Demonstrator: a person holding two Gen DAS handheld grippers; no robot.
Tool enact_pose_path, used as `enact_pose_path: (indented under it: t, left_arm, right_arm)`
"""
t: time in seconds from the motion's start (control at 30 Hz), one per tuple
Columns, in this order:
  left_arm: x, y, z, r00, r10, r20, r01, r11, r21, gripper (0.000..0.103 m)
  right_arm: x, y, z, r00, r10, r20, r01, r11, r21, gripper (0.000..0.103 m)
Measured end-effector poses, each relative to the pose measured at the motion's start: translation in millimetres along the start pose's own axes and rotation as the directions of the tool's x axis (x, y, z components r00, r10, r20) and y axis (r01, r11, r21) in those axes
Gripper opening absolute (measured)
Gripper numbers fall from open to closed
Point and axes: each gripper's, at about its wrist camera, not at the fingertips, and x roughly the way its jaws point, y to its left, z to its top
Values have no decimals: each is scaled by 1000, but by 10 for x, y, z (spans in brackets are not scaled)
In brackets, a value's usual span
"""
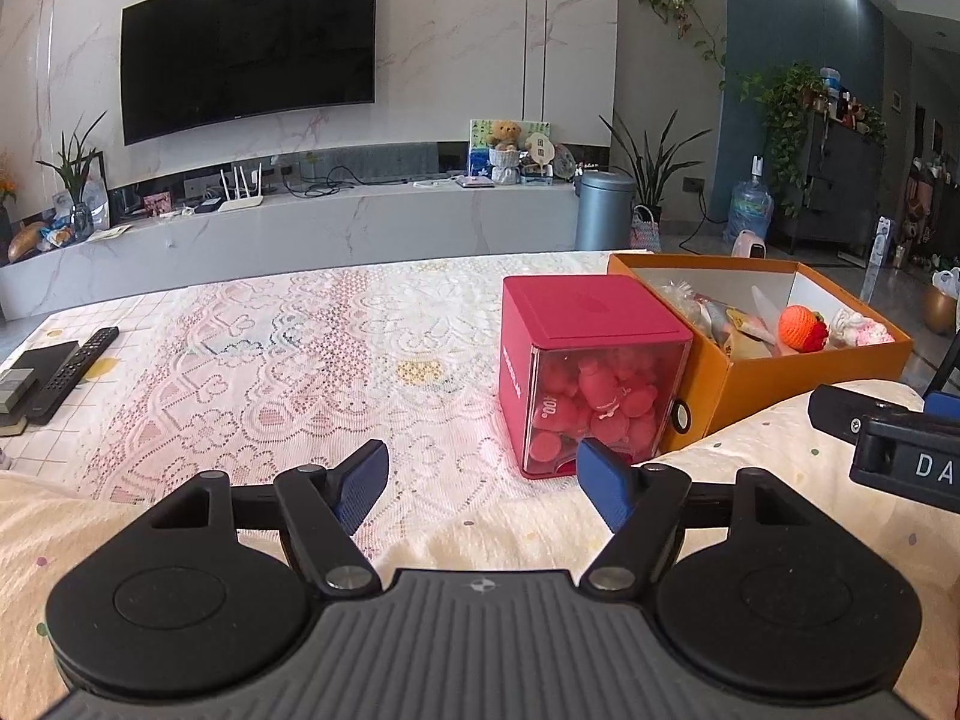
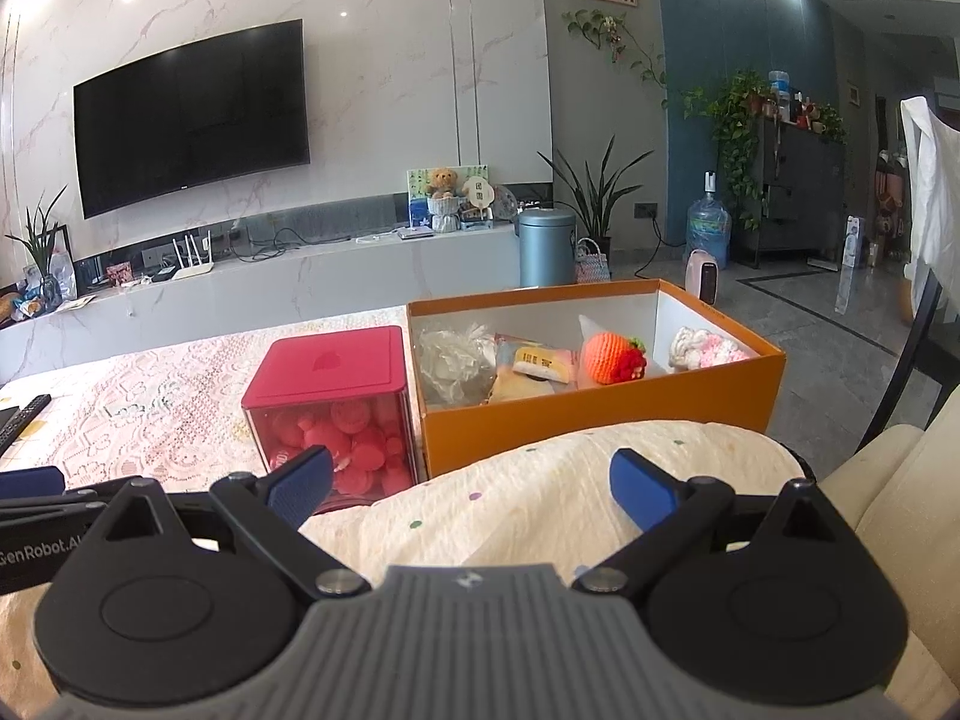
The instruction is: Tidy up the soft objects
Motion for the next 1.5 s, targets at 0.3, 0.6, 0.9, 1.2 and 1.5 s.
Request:
enact_pose_path:
  t: [0.3, 0.6, 0.9, 1.2, 1.5]
  left_arm:
    - [-4, 7, -23, 1000, 0, -10, 0, 1000, -4, 84]
    - [3, 0, -19, 1000, 0, -16, 0, 1000, -4, 84]
    - [4, -2, -16, 1000, 1, -16, -1, 1000, -5, 84]
    - [3, 0, -17, 1000, 1, -17, -1, 1000, -5, 84]
    - [4, 0, -16, 1000, 1, -17, -1, 1000, -5, 84]
  right_arm:
    - [18, 13, 7, 1000, -6, -9, 6, 1000, -3, 97]
    - [30, 4, 0, 1000, -4, -15, 4, 1000, 0, 97]
    - [40, 1, -8, 1000, -3, -17, 3, 1000, 2, 97]
    - [38, 1, -8, 1000, -3, -17, 3, 1000, 2, 97]
    - [37, 1, -6, 1000, -3, -17, 3, 1000, 2, 97]
